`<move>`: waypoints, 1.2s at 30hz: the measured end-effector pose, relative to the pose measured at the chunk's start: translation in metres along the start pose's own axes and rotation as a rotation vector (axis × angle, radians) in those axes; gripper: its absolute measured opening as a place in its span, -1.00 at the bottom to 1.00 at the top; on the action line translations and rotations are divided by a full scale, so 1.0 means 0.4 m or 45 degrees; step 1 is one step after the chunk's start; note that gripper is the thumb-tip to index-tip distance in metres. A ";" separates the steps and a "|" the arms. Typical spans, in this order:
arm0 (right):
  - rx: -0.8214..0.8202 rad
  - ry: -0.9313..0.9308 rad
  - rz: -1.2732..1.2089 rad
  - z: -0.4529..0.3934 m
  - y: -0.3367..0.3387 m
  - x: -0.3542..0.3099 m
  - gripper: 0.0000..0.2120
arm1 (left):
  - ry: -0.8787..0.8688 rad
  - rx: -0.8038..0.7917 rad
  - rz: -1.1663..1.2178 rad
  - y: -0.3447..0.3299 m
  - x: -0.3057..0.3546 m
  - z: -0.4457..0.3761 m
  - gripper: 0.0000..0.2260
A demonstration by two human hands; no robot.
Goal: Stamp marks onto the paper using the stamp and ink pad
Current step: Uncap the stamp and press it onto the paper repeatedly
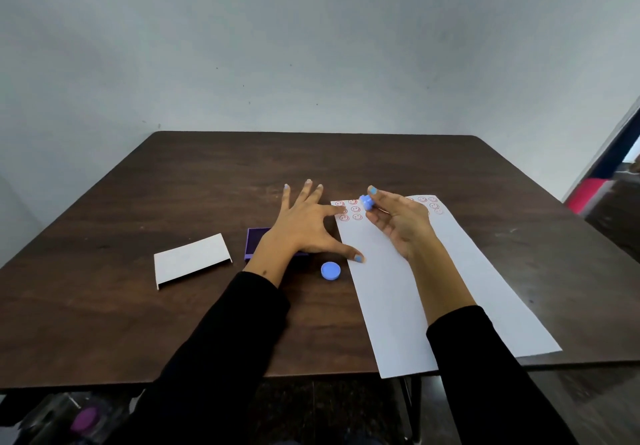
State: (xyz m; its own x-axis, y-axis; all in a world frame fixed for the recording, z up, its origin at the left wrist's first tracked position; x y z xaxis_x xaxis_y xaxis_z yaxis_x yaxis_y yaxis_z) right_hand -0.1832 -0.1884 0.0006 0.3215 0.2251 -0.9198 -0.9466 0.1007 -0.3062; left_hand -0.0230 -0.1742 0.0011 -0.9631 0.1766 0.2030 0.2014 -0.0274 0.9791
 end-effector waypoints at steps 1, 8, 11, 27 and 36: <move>0.013 0.020 0.042 0.003 -0.003 0.000 -0.87 | 0.009 0.004 0.001 -0.002 -0.004 0.002 -0.03; 0.213 0.159 0.276 0.006 -0.005 0.014 -0.71 | 0.026 -0.058 0.012 -0.017 -0.017 0.002 0.02; 0.274 0.377 0.447 0.021 -0.011 0.011 -0.68 | 0.034 -0.049 0.036 -0.018 -0.017 0.001 0.04; 0.168 0.686 0.919 0.073 -0.057 -0.005 -0.70 | 0.053 -0.065 0.058 -0.021 -0.023 0.005 0.04; 0.161 0.718 1.027 0.070 -0.068 -0.001 -0.71 | 0.051 -0.067 0.056 -0.026 -0.029 -0.003 0.04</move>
State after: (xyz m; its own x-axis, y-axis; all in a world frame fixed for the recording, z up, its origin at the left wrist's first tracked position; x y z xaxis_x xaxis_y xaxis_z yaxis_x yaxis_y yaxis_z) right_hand -0.1567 -0.1641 0.0161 -0.5072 -0.2188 -0.8336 -0.8570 0.2302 0.4610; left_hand -0.0143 -0.1770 -0.0115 -0.9602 0.1349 0.2447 0.2347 -0.0858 0.9683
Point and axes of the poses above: each hand's wrist, its own z-axis away from the middle knuckle, its own y-axis out of the back of the hand, x = y × z, the point moved 7 cm from there along -z, towards the middle knuckle
